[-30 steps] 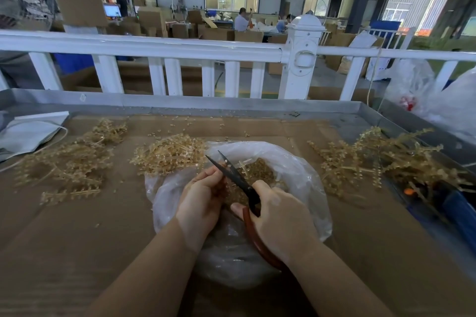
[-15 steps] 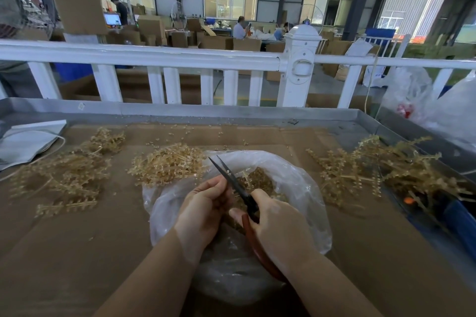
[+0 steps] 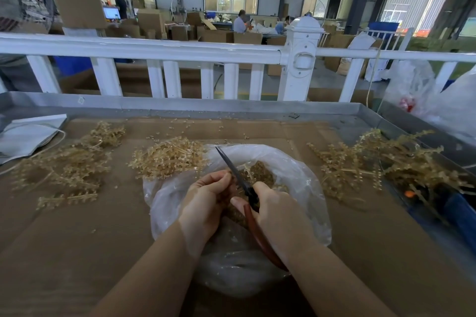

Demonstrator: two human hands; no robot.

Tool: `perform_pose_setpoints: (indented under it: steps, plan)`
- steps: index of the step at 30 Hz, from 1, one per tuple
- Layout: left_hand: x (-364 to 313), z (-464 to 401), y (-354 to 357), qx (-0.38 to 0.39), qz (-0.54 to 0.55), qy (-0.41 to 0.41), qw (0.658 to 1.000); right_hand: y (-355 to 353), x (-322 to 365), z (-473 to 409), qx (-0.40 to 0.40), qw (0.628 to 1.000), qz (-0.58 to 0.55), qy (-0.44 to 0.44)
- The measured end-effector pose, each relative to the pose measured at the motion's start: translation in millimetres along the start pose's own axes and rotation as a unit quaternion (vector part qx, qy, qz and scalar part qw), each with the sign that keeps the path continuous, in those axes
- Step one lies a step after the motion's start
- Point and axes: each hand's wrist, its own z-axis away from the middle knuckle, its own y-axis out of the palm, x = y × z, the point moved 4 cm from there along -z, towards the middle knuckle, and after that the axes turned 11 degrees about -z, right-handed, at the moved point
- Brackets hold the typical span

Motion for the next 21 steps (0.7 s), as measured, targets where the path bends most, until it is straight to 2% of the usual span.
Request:
perform_pose_setpoints:
  steps: [5, 10, 14, 18, 21]
  plan:
    - [-1.1, 2.8, -0.3, -0.008, 0.032, 0.037, 0.999, -4.4, -1.3, -0.2, -0.040, 0.999, 0.002, 0.004]
    - [-6.9, 3.2, -2.5, -0.027, 0.069, 0.073, 0.995, -7.0, -5.6, -0.5, -0.060, 0.997, 0.025, 0.042]
    - [-19.1, 0.6, -7.4, -0.053, 0.079, 0.092, 0.991, -5.0, -8.6, -2.5, -0.048, 0.996, -0.015, 0.074]
    - [-33.9, 0.5, -15.6, -0.069, 0.064, 0.138, 0.986, -8.3, -5.1, -2.0, -0.070, 0.995, -0.043, 0.055]
    - [-39.3, 2.1, -19.2, -0.077, 0.075, 0.141, 0.984, -13.0, -1.2, -2.2, -0.091, 0.990, -0.101, 0.046]
